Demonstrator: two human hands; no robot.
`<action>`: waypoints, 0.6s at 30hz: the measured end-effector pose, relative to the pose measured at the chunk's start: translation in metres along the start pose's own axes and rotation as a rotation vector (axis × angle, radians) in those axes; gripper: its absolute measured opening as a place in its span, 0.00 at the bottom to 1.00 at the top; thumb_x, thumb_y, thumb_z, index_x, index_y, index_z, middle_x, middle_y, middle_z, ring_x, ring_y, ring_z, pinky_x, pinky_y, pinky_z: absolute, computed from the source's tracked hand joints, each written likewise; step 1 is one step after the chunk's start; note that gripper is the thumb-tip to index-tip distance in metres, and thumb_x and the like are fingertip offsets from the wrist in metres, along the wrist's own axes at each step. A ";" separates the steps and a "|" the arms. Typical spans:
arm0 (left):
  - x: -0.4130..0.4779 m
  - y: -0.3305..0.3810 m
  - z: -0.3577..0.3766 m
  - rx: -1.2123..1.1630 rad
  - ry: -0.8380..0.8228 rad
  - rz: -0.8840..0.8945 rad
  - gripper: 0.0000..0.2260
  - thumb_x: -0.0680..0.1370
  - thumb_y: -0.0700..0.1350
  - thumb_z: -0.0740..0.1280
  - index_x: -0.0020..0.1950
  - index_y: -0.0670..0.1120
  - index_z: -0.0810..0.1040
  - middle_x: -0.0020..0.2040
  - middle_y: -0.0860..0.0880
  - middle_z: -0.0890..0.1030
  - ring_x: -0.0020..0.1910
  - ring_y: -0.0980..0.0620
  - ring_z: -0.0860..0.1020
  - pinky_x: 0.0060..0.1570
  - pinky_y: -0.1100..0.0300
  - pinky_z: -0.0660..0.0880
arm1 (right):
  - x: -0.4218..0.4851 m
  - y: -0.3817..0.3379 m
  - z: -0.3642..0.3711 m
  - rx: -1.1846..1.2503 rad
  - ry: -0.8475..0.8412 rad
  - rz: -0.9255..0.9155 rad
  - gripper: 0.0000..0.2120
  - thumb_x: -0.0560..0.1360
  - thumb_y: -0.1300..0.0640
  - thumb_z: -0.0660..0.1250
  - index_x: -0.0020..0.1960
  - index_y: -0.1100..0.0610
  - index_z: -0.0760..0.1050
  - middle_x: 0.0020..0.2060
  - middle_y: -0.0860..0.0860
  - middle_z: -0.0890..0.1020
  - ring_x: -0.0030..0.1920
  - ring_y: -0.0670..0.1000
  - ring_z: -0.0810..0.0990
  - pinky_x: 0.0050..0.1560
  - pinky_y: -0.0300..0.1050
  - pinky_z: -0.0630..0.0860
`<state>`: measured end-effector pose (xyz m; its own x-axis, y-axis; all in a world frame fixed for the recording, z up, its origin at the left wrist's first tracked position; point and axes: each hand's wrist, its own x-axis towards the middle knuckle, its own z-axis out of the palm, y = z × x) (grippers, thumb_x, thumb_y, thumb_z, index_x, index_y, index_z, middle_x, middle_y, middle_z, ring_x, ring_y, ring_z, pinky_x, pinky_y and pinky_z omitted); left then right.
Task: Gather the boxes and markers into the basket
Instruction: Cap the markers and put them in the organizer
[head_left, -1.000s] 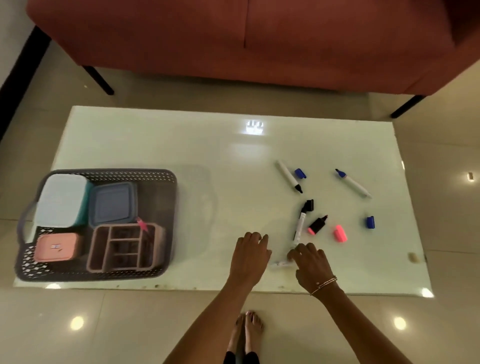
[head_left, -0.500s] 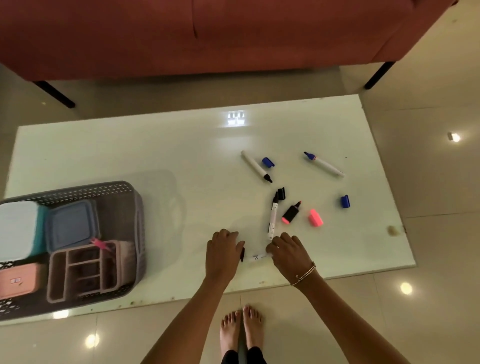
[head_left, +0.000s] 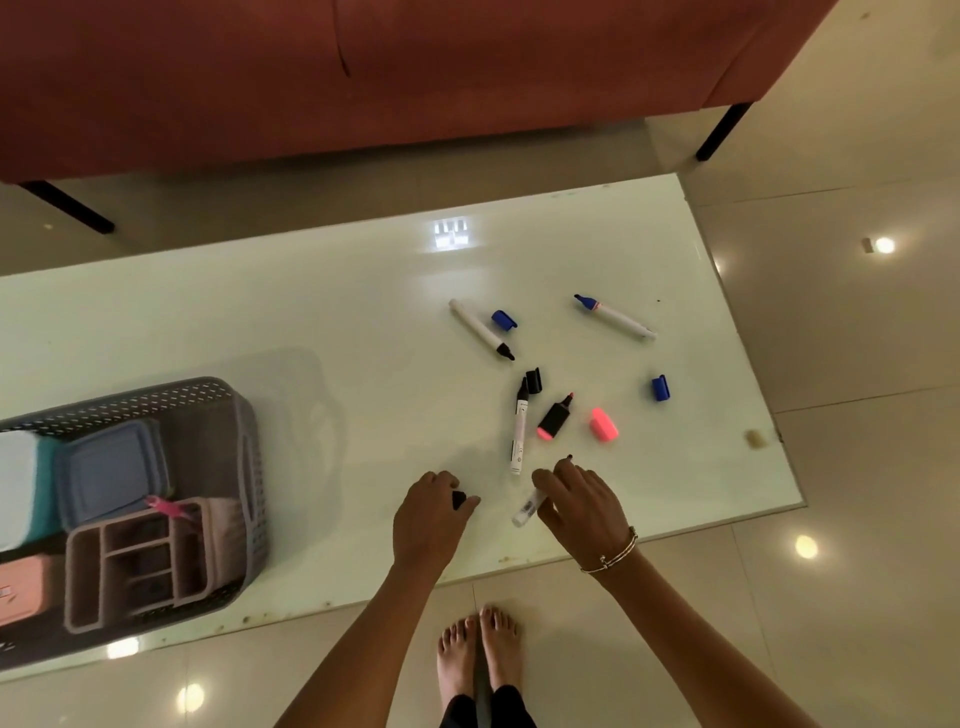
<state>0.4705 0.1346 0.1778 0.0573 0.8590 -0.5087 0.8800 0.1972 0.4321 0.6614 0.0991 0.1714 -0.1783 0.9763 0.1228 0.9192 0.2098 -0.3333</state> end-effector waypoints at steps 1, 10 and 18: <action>0.000 0.001 0.000 0.002 0.007 -0.002 0.16 0.76 0.54 0.64 0.58 0.46 0.75 0.55 0.49 0.77 0.54 0.50 0.76 0.49 0.58 0.71 | -0.002 0.003 -0.004 0.002 0.054 0.023 0.13 0.67 0.56 0.71 0.48 0.53 0.69 0.31 0.51 0.79 0.25 0.52 0.76 0.25 0.39 0.72; 0.010 -0.002 -0.006 0.064 0.088 -0.022 0.15 0.78 0.55 0.59 0.57 0.47 0.76 0.54 0.51 0.78 0.52 0.51 0.77 0.48 0.58 0.72 | 0.033 0.082 -0.019 0.006 0.215 0.543 0.10 0.69 0.63 0.69 0.46 0.61 0.70 0.28 0.61 0.79 0.28 0.62 0.78 0.25 0.50 0.74; 0.027 -0.010 -0.019 0.133 0.198 0.036 0.13 0.78 0.53 0.59 0.53 0.47 0.78 0.51 0.51 0.79 0.48 0.51 0.78 0.46 0.56 0.75 | 0.064 0.129 -0.005 -0.140 0.098 0.683 0.07 0.69 0.71 0.62 0.46 0.65 0.68 0.32 0.66 0.76 0.32 0.63 0.75 0.30 0.53 0.73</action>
<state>0.4540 0.1650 0.1738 0.0077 0.9430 -0.3328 0.9343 0.1118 0.3384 0.7704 0.1880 0.1407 0.4812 0.8765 0.0151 0.8520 -0.4636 -0.2434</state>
